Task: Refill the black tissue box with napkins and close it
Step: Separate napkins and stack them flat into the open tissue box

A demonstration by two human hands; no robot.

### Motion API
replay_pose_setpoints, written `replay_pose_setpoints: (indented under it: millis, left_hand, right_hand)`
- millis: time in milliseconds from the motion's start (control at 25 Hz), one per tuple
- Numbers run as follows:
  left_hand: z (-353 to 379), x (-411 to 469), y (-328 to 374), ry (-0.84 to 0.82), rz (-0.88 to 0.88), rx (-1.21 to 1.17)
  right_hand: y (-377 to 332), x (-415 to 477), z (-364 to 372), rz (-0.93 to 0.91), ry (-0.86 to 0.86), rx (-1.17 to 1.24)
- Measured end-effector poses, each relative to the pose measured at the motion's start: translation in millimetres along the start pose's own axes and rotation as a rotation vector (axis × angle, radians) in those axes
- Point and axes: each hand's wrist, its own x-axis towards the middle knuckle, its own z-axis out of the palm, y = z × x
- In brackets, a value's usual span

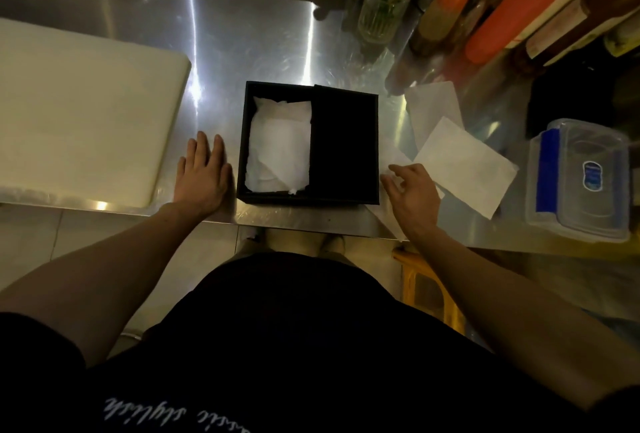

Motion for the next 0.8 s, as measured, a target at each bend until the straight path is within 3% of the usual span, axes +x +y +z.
replay_pose_setpoints:
  millis: [520,800]
  left_hand:
    - [-7,-1,3,-0.022,-0.031,-0.013]
    - [-7,-5,6,-0.008,-0.047,-0.028]
  right_hand:
    - [4,9,5,0.007,0.06,-0.057]
    - [8,-5,-10,0.083,0.186,0.02]
